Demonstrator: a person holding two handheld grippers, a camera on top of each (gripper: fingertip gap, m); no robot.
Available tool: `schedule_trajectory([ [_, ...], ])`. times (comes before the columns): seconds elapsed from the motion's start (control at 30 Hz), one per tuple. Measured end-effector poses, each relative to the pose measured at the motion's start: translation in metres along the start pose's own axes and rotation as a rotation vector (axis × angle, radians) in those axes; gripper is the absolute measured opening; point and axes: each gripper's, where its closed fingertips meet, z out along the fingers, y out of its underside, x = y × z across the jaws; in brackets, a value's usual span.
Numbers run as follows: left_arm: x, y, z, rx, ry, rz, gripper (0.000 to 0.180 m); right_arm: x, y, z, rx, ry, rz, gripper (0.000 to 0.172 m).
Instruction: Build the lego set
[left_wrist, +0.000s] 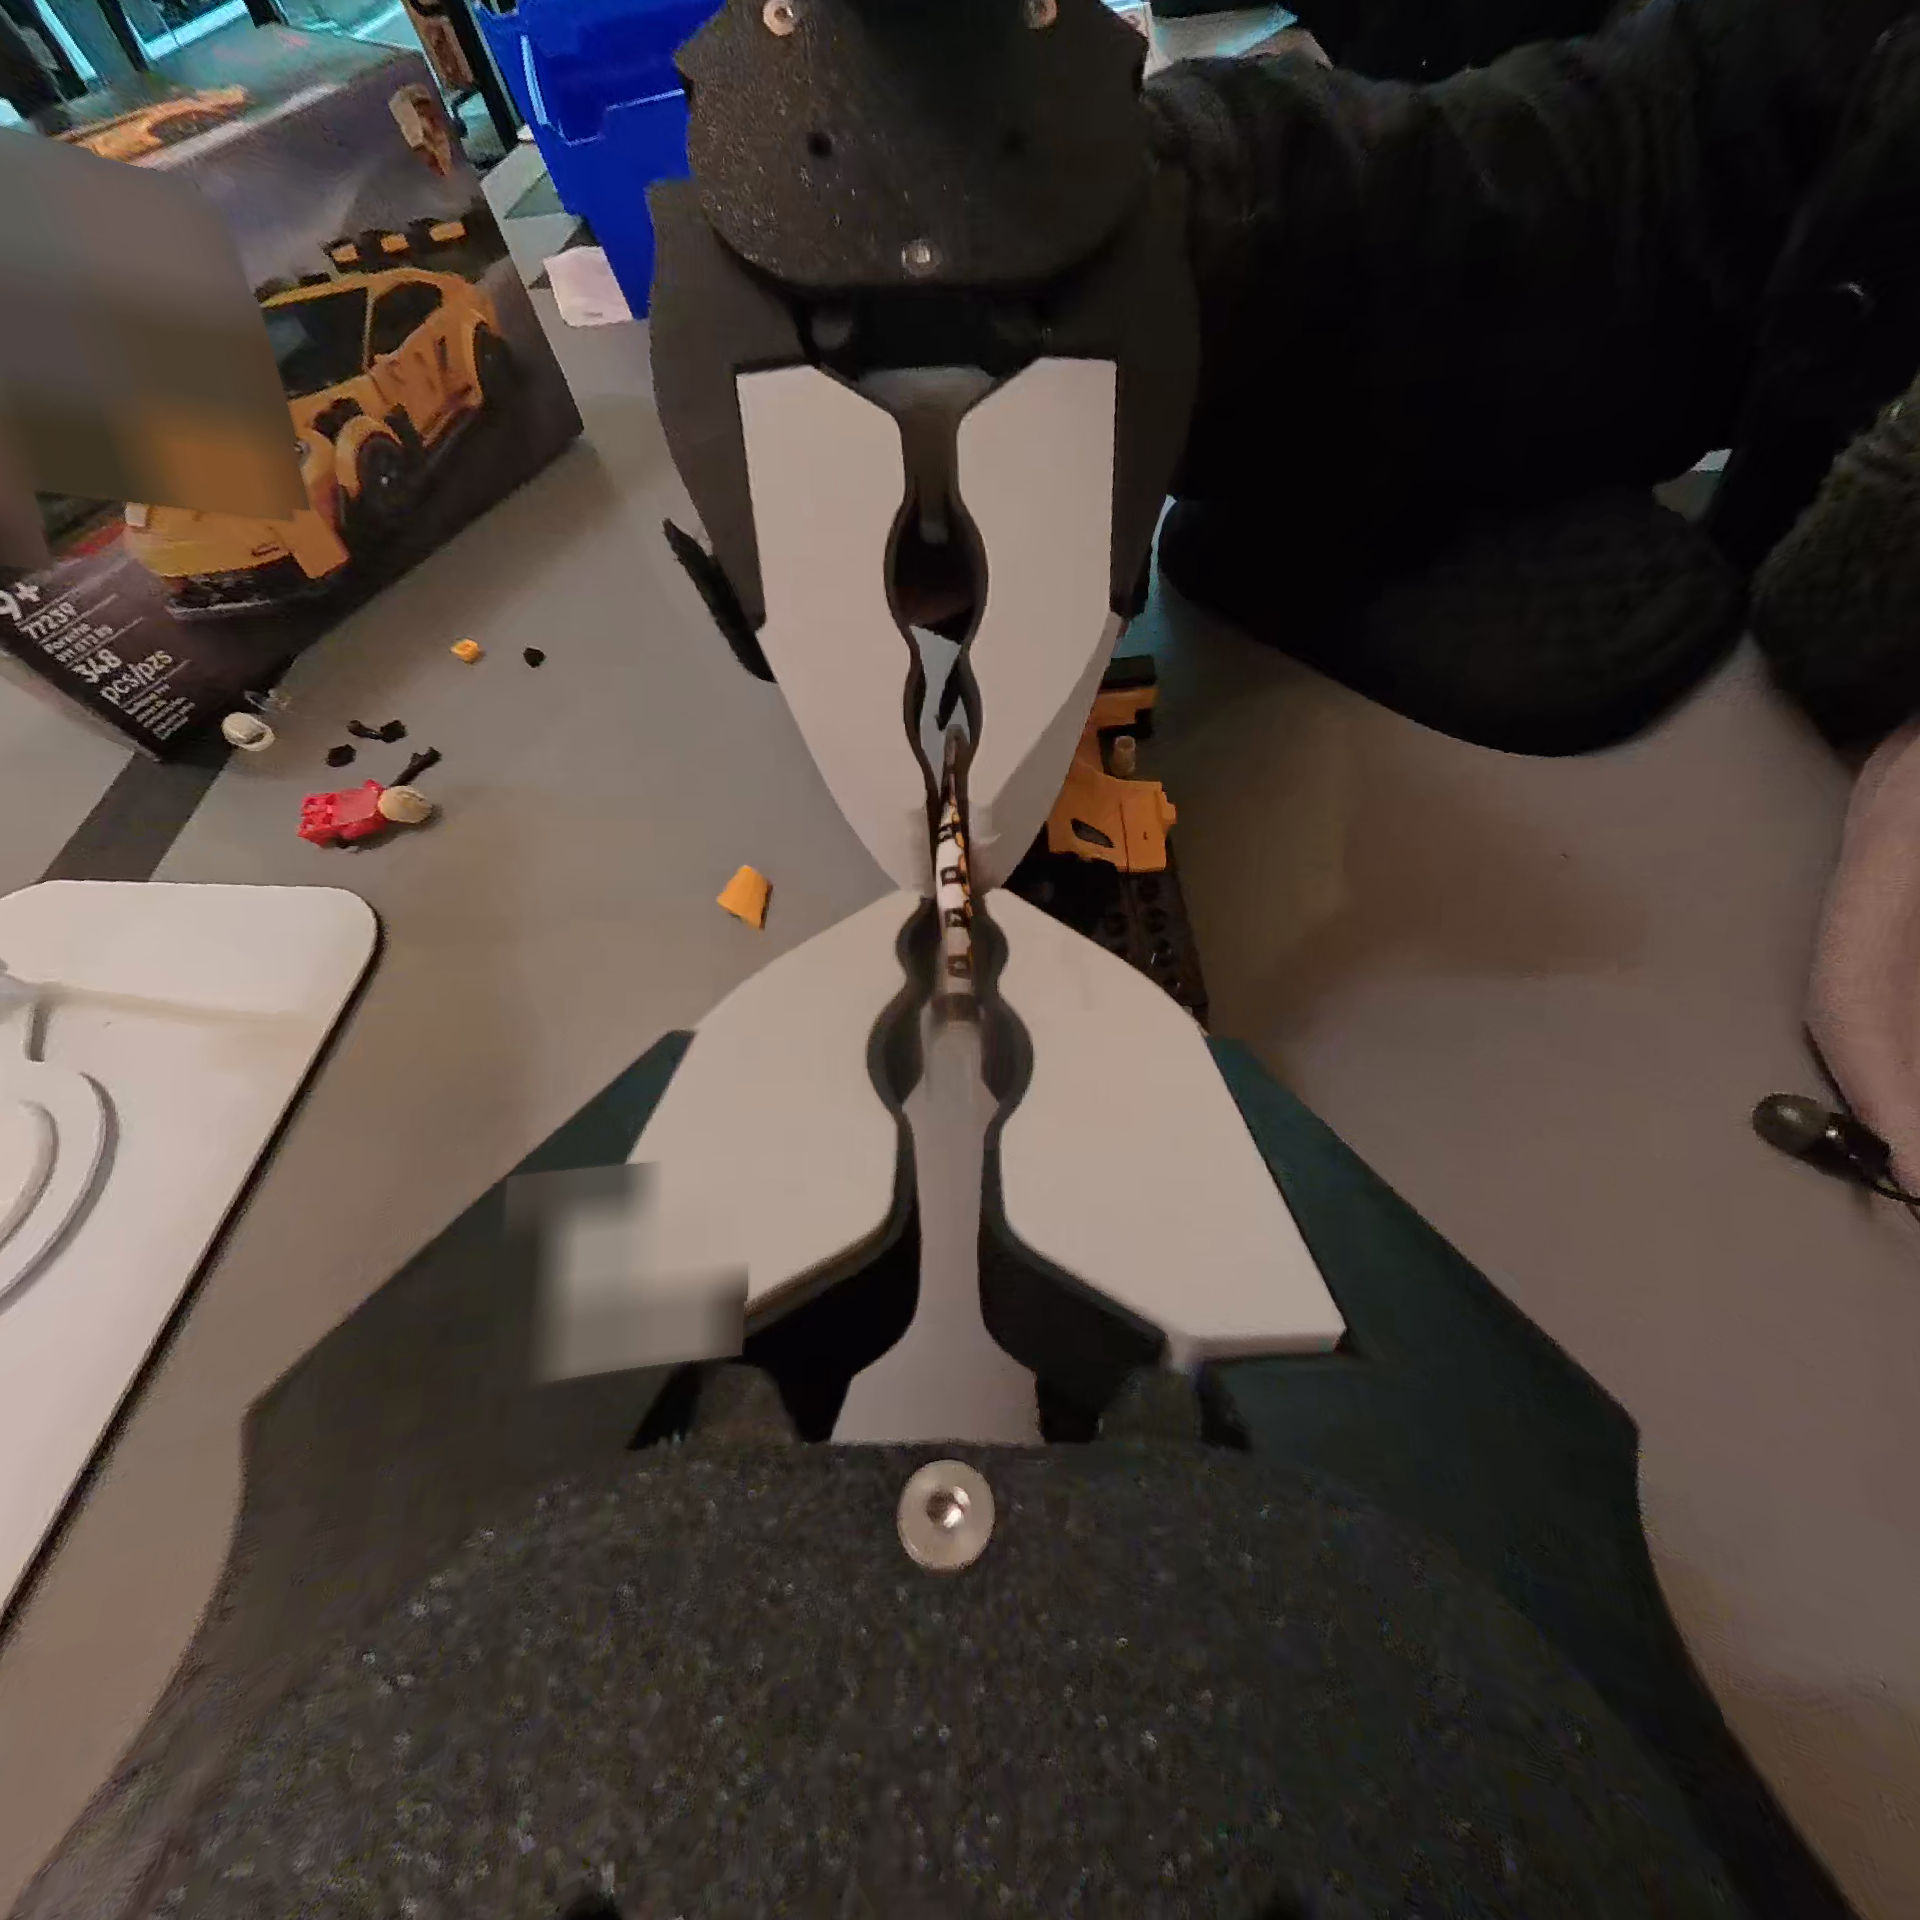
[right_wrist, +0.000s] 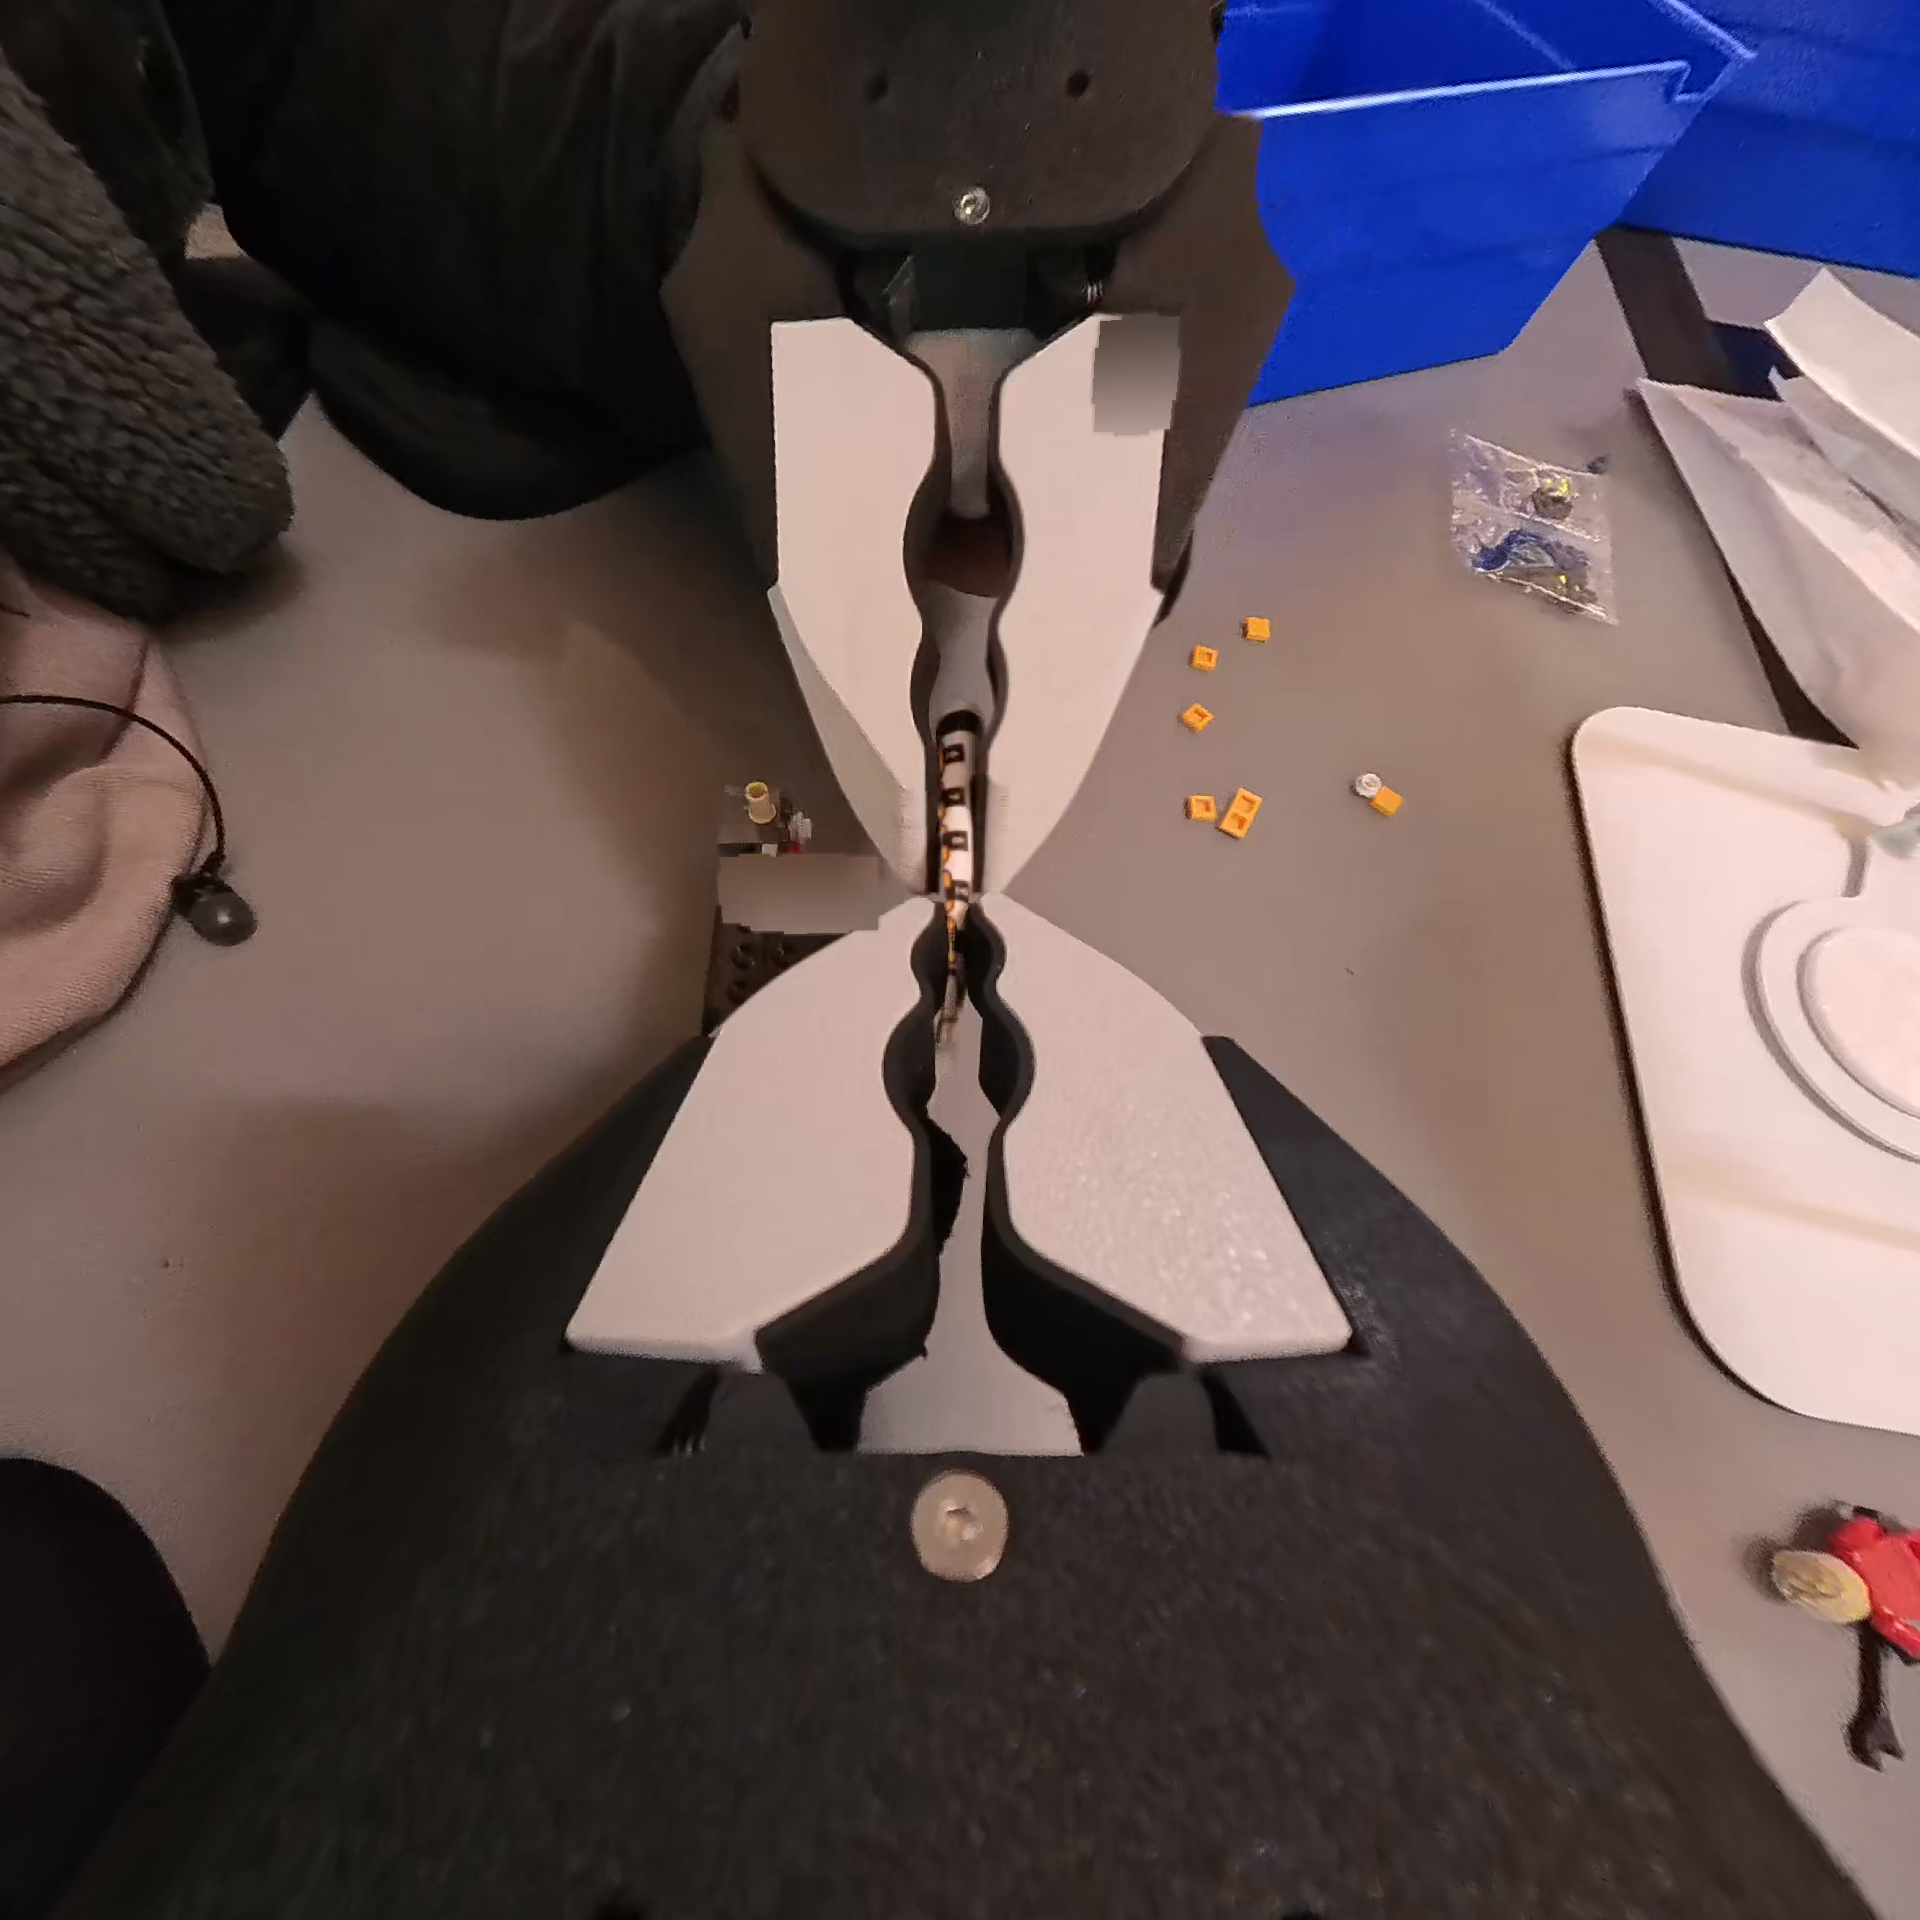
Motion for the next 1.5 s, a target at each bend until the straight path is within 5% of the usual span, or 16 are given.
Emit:
schedule_trajectory([
  [0.6,0.0,-0.002,-0.005,0.025,0.149,-0.369,0.0,0.006,-0.012,-0.004,-0.01,0.132,-0.146,0.005],
  [0.87,0.001,-0.015,-0.008,0.114,0.12,-0.252,0.02,0.004,-0.019,-0.012,0.096,0.027,0.005,0.0],
  [1.03,0.003,-0.019,-0.008,0.11,0.067,-0.155,0.002,-0.001,-0.026,-0.015,0.166,-0.047,0.072,0.0],
  [1.33,0.0,-0.017,-0.01,0.094,0.117,-0.324,0.0,0.003,-0.026,-0.017,0.125,0.051,-0.049,0.013],
  [1.5,0.0,-0.016,-0.01,0.094,0.153,-0.4,0.0,0.005,-0.023,-0.014,0.097,0.085,-0.076,0.005],
])
